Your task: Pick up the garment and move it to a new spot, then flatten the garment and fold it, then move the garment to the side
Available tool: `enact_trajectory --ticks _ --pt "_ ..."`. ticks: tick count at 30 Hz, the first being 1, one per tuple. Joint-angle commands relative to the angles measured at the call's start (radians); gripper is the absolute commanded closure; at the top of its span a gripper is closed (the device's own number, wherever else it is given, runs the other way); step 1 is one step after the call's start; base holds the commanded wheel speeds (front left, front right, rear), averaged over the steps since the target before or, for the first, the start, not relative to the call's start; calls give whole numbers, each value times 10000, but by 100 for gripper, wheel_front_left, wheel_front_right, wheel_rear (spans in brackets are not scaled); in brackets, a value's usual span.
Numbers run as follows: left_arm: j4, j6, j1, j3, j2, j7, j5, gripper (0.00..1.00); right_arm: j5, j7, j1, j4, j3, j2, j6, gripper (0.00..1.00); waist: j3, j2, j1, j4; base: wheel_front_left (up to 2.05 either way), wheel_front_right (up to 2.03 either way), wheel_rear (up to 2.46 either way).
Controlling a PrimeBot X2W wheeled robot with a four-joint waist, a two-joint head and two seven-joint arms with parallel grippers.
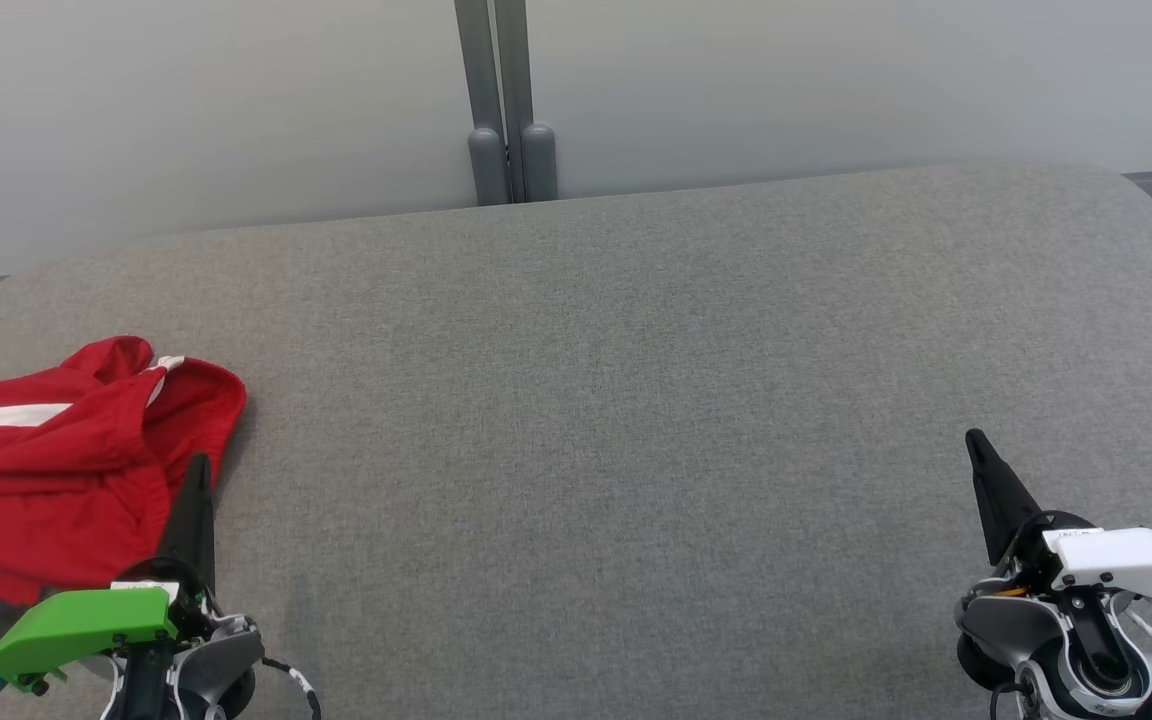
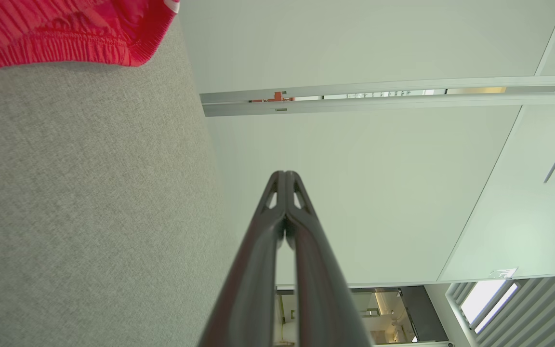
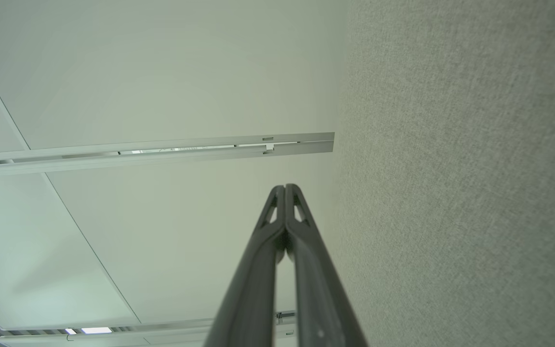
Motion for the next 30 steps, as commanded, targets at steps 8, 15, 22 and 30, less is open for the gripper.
enact_trajectory --ticks 8,15,22,30 --pt "20 -65 -122 14 10 34 -11 100 -59 39 -124 13 -19 -1 8 100 0 0 0 0 0 0 0" --pt "20 -65 -122 14 10 34 -9 100 -59 39 -124 13 -19 -1 8 100 0 0 0 0 0 0 0" --pt "20 -65 -122 14 10 34 -9 100 -60 39 -124 13 -19 0 8 100 0 0 0 0 0 0 0" --pt "187 10 212 -164 -56 -170 5 0 52 -89 222 152 111 71 -2 0 5 0 0 12 0 0 0"
